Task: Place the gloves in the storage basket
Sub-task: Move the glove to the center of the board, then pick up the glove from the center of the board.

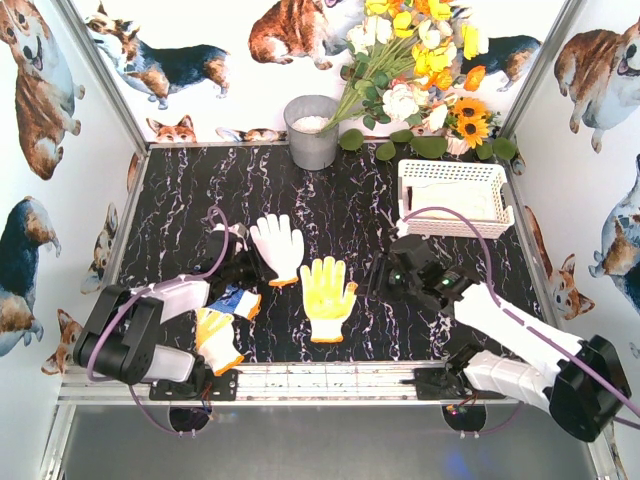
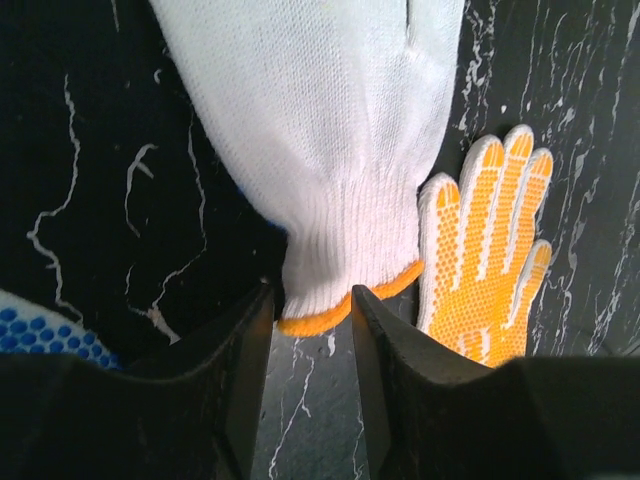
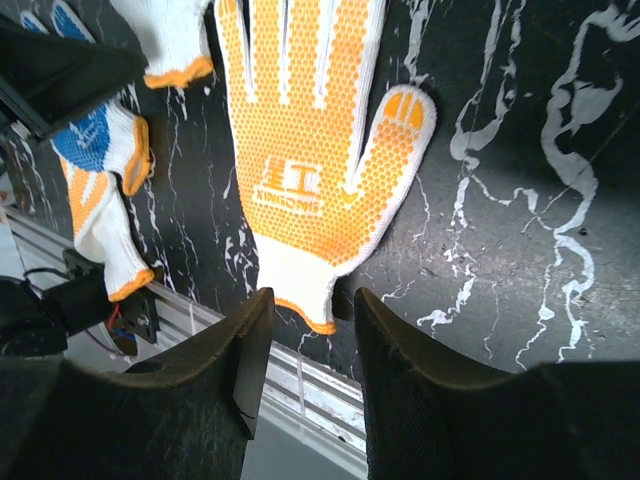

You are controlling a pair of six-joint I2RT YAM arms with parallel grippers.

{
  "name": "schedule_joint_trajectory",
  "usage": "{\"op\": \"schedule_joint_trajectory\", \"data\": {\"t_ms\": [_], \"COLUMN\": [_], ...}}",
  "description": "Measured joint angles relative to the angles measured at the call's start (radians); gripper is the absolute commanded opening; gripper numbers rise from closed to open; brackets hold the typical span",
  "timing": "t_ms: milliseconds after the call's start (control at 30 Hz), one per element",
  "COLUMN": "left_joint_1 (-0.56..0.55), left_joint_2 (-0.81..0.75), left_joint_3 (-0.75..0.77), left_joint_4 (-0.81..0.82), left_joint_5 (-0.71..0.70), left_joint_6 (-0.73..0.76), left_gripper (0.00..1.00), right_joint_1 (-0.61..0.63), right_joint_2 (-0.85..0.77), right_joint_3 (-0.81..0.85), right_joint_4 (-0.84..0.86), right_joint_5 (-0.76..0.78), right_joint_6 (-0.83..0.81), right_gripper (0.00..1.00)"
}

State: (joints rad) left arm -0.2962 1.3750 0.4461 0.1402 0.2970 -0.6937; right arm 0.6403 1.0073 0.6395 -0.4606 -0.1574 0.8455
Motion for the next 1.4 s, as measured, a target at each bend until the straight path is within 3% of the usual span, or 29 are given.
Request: {"op": "schedule_joint_trajectory", "data": {"t_ms": [300, 533, 900, 1400], "left_joint_1": [0.001, 0.005, 0.005, 0.005], "left_joint_2": [0.083, 0.128, 0.002, -0.117], "left_joint_3": [0.001, 0.006, 0.012, 0.018], "left_joint_4": [0.153, 0.208, 0.050, -0.033], "left_joint_5": [-0.018, -0.030, -0.012, 0.003], "left_joint_6": [-0.035, -0.038, -0.039, -0.070], "left_gripper": [0.29, 0.00, 0.00, 0.00], "right_joint_1": [0.069, 0.084, 0.086, 0.119], "right_joint_2": [0.083, 0.118, 0.354, 0.731], "right_joint_3": [0.016, 0.041, 0.063, 0.256], "right_joint_4": [0.028, 0.049, 0.267, 0.569], "right_joint_5": [-0.008, -0.013, -0.103, -0.253], "right_joint_6": [0.021, 0.024, 0.099, 0.184], "right_gripper": [0.40, 0.41, 0.42, 0.43]}}
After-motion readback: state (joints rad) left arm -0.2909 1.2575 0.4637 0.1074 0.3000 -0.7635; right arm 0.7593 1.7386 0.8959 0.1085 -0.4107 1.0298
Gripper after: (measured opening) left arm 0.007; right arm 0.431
